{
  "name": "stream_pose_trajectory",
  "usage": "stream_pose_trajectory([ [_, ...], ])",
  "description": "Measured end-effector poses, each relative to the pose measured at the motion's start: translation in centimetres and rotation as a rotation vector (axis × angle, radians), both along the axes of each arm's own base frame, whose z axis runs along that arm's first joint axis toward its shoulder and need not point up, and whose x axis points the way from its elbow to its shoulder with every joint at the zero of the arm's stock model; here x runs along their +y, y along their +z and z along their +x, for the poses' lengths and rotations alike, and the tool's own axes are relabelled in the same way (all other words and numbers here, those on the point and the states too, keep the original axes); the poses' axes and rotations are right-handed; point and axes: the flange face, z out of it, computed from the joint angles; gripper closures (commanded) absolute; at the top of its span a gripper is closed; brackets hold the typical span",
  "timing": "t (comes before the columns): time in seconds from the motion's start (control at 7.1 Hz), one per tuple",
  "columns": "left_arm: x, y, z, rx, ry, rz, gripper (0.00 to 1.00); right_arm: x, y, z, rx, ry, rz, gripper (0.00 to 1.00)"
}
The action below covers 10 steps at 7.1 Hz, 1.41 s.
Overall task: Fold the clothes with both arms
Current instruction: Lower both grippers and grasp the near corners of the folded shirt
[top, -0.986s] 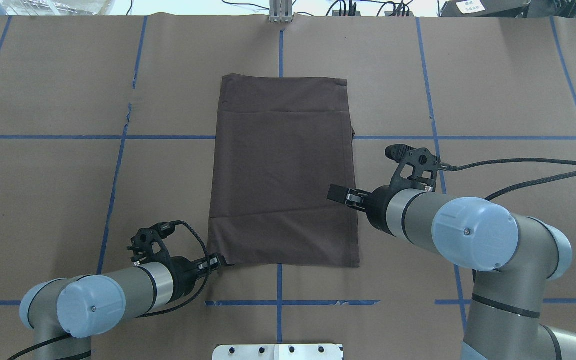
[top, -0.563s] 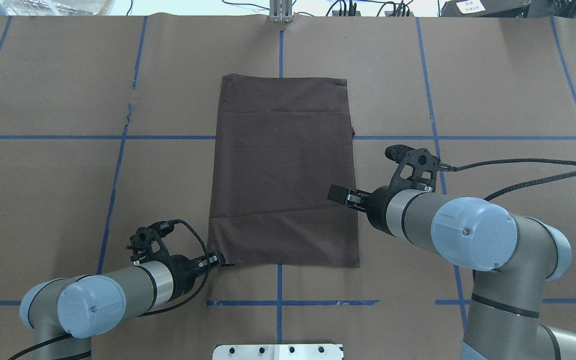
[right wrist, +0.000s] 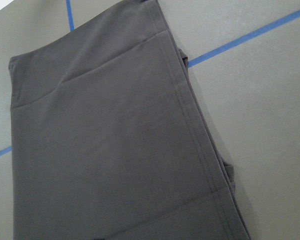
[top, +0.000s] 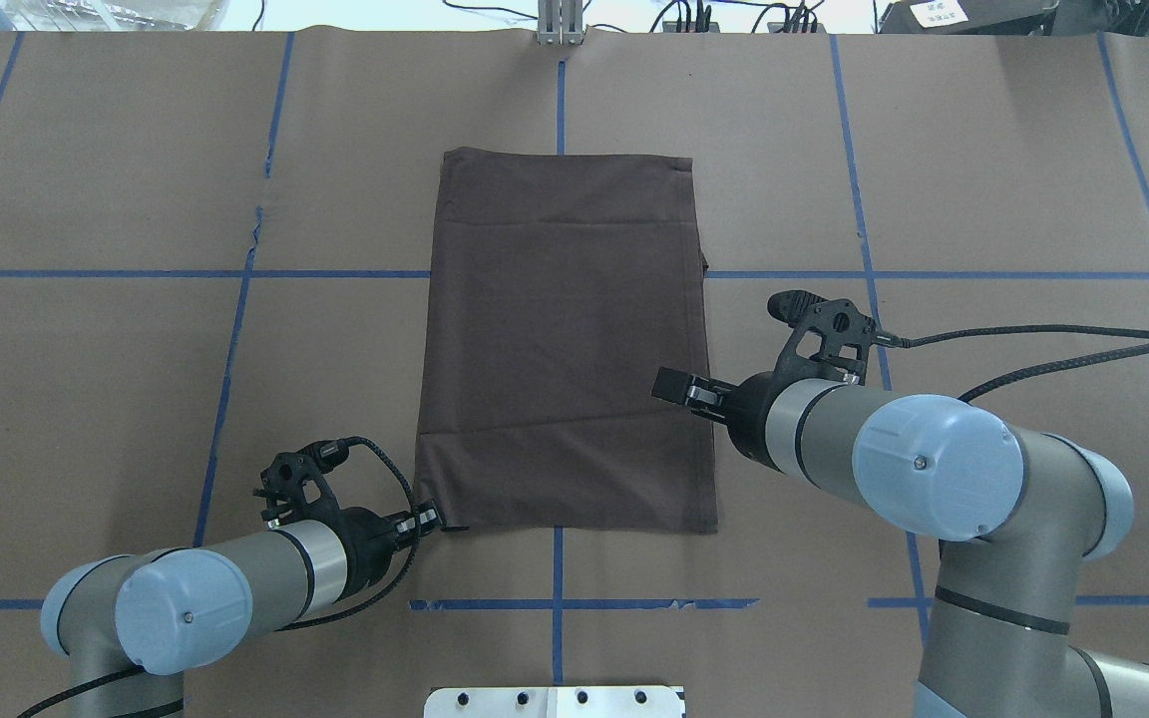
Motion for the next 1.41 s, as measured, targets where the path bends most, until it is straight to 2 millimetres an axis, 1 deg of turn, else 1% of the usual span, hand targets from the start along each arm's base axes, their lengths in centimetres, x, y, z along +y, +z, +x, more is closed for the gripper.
stream_pose_trajectory([
  [0.28, 0.0, -0.4, 0.1, 0.008, 0.0, 0.001, 1.0, 2.2, 0.9, -2.1, 0.079, 0.027, -0.163, 0.23],
  [0.42, 0.0, -0.6, 0.1, 0.01, 0.0, 0.002, 1.0, 3.5, 0.5, -3.7, 0.128, 0.011, -0.197, 0.23],
  [0.56, 0.0, -0.7, 0.1, 0.012, 0.0, 0.002, 1.0, 4.8, 0.1, -5.9, 0.168, -0.011, -0.213, 0.25],
  [0.7, 0.0, -0.8, 0.1, 0.015, 0.0, 0.003, 1.0, 5.4, 0.1, -7.9, 0.201, -0.025, -0.221, 0.3],
  [0.85, 0.0, -0.9, 0.1, 0.016, 0.0, 0.003, 1.0, 5.7, 0.5, -9.2, 0.225, -0.033, -0.224, 0.3],
  [1.13, 0.0, -1.0, 0.1, 0.018, 0.0, 0.003, 1.0, 5.5, 1.3, -10.8, 0.261, -0.047, -0.207, 0.3],
  [1.41, 0.0, -1.1, 0.0, 0.02, 0.0, 0.004, 1.0, 5.2, 1.4, -12.6, 0.281, -0.052, -0.202, 0.3],
])
